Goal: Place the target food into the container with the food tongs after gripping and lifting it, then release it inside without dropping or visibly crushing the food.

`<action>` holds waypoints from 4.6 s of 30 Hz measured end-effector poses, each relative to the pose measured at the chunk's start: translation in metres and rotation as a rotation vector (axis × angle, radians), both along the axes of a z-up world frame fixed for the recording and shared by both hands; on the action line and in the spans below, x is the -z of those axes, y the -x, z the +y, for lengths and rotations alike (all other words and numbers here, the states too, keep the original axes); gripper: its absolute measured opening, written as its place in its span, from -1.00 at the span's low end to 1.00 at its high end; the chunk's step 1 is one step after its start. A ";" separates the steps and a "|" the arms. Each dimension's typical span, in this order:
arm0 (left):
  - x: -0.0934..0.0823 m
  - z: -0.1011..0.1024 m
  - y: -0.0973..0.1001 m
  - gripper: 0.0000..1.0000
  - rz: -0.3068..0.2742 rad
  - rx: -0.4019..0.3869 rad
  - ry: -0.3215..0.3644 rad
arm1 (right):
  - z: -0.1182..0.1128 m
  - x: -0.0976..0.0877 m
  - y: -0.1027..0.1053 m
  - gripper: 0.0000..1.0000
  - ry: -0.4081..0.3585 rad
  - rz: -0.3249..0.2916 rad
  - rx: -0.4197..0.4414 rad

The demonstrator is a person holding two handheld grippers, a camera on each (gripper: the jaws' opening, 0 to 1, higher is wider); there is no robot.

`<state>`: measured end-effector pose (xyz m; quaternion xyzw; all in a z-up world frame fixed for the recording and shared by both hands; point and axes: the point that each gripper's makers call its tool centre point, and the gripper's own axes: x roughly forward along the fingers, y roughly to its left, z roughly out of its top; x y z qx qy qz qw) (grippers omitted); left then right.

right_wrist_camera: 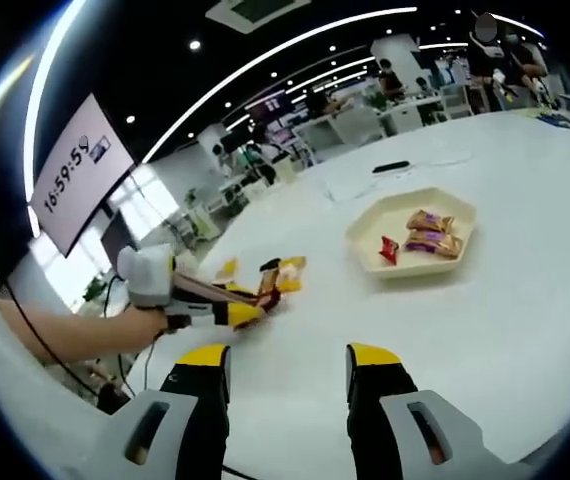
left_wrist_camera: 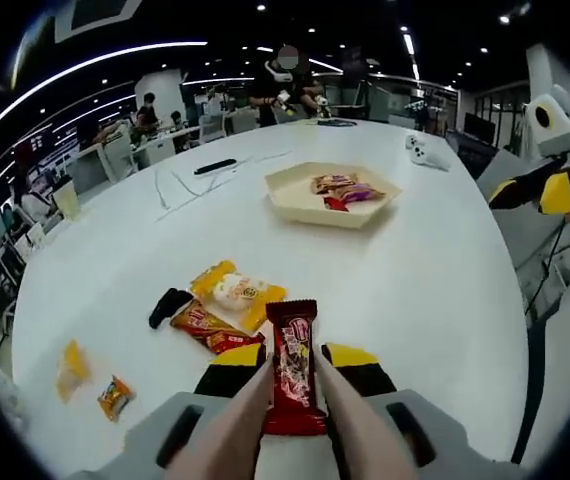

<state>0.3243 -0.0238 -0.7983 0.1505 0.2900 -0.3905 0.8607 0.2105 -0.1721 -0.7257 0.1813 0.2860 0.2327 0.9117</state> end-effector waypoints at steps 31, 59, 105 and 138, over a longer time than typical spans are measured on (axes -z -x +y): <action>-0.043 0.018 0.016 -0.60 -0.042 -0.070 0.098 | 0.041 0.003 0.006 -0.08 0.019 0.029 -0.128; -0.058 0.053 0.061 -0.60 -0.082 -0.120 0.213 | 0.102 0.004 0.030 -0.07 0.043 0.072 -0.244; -0.104 0.033 0.039 -0.60 -0.080 -0.088 0.268 | 0.048 0.003 0.006 -0.04 -0.015 0.016 -0.098; -0.120 -0.069 -0.004 -0.59 0.040 0.064 0.262 | 0.019 -0.010 -0.013 0.08 0.062 -0.080 -0.118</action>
